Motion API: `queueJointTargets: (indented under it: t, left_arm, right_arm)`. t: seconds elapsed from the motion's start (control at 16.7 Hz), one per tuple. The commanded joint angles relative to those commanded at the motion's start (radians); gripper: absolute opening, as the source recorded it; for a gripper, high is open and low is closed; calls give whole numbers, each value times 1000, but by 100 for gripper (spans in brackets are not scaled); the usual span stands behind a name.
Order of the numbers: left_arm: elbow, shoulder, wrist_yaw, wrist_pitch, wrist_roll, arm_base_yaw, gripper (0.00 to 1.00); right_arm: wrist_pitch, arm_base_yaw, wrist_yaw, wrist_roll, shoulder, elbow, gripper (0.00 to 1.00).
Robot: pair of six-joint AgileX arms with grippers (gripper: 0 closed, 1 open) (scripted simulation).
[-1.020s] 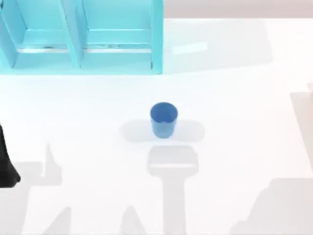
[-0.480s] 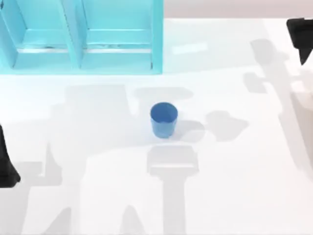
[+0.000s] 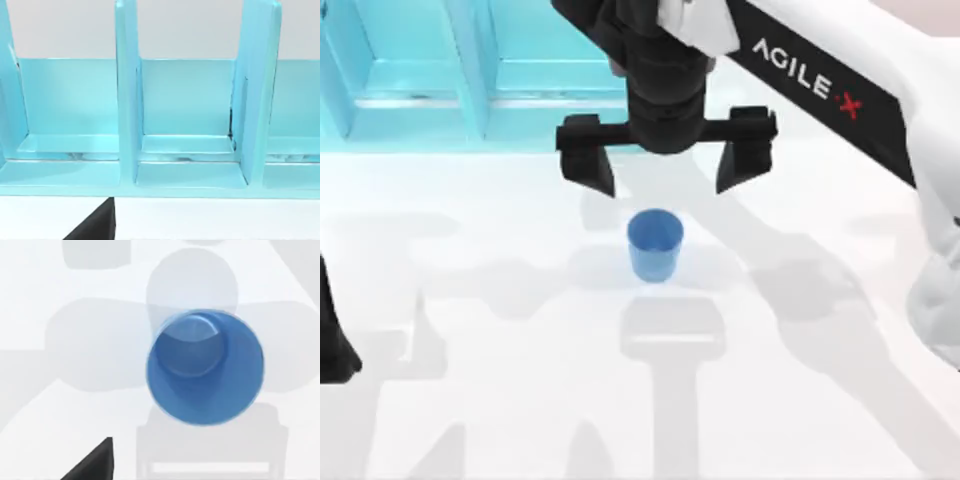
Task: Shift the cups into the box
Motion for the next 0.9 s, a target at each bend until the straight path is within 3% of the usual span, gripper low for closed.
queueJointTargets:
  t: [0.18, 0.54, 0.9]
  left_arm:
    - [0, 0, 0, 0, 0, 0, 100]
    - [0, 0, 0, 0, 0, 0, 100]
    - [0, 0, 0, 0, 0, 0, 100]
  right_arm:
    - [16, 60, 7, 74, 53, 73, 100]
    - [20, 60, 6, 78, 55, 74, 100]
    - [226, 46, 6, 63, 65, -115, 100]
